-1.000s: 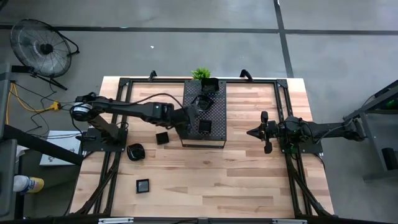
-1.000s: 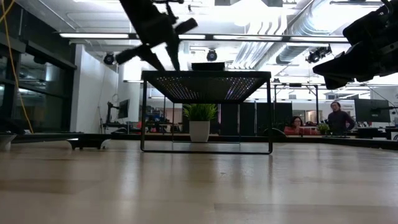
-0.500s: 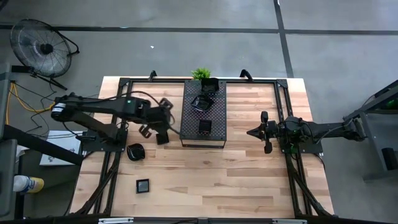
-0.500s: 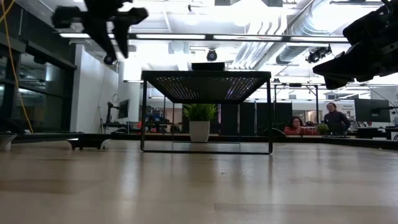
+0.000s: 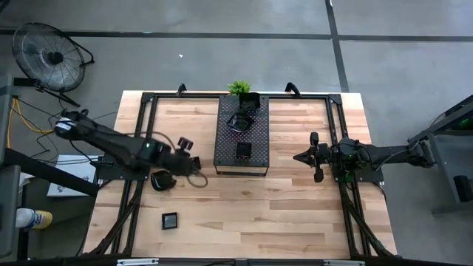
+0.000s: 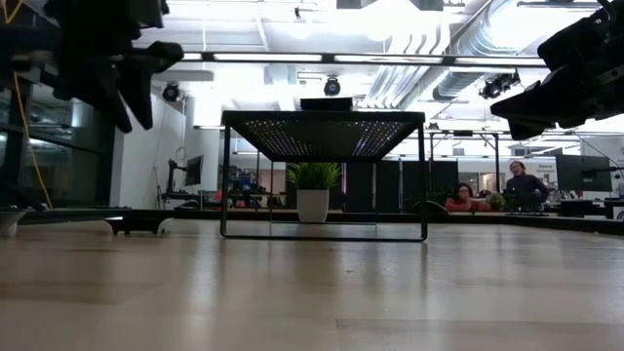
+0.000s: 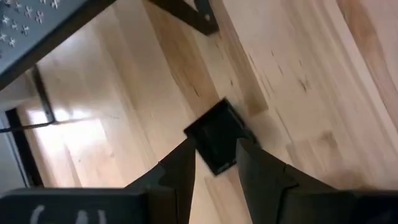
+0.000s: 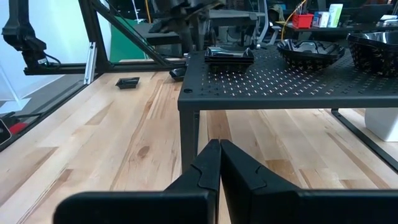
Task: Pick & Place Mini shaped plates
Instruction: Stack the square plate on top of the square plate on the shelf
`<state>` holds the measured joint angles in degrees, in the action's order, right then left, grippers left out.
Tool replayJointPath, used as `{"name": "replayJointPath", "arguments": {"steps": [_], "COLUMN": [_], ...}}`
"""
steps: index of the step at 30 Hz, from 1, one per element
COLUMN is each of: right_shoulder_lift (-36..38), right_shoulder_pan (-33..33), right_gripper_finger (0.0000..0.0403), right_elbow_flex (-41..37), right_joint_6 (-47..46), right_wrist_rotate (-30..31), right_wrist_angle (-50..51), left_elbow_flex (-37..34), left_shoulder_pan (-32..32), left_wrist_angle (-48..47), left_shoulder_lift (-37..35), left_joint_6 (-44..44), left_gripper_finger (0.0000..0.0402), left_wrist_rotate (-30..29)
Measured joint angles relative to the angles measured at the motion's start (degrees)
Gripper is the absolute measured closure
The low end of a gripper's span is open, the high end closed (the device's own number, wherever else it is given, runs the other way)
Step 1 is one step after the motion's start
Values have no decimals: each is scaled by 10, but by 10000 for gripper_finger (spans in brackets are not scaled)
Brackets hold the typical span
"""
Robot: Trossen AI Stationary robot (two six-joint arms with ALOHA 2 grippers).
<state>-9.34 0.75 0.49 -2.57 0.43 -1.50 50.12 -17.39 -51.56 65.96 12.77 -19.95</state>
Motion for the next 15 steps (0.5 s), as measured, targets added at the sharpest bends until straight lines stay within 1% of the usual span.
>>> {"name": "replayJointPath", "arguments": {"steps": [2,5,8,11,13,15], "right_shoulder_lift": [0,0,-1,0,-1,0], "right_shoulder_pan": [0,0,0,0,0,0], "right_gripper_finger": [398,398,398,398,398,398], "right_elbow_flex": [0,0,0,0,0,0], "right_joint_6": [0,0,0,0,0,0], "right_wrist_rotate": [0,0,0,0,0,0], "right_wrist_angle": [0,0,0,0,0,0], "left_elbow_flex": [-19,-40,-56,-65,-71,-72], "left_shoulder_pan": [-30,-70,-103,-127,-137,-143], "left_wrist_angle": [32,46,52,60,59,79], "left_shoulder_lift": [5,9,23,45,62,81], "left_joint_6": [-45,-109,-158,-197,-211,-209], "left_gripper_finger": [289,289,289,289,289,289], "left_wrist_rotate": [-36,-91,-121,-132,-125,-117]}}
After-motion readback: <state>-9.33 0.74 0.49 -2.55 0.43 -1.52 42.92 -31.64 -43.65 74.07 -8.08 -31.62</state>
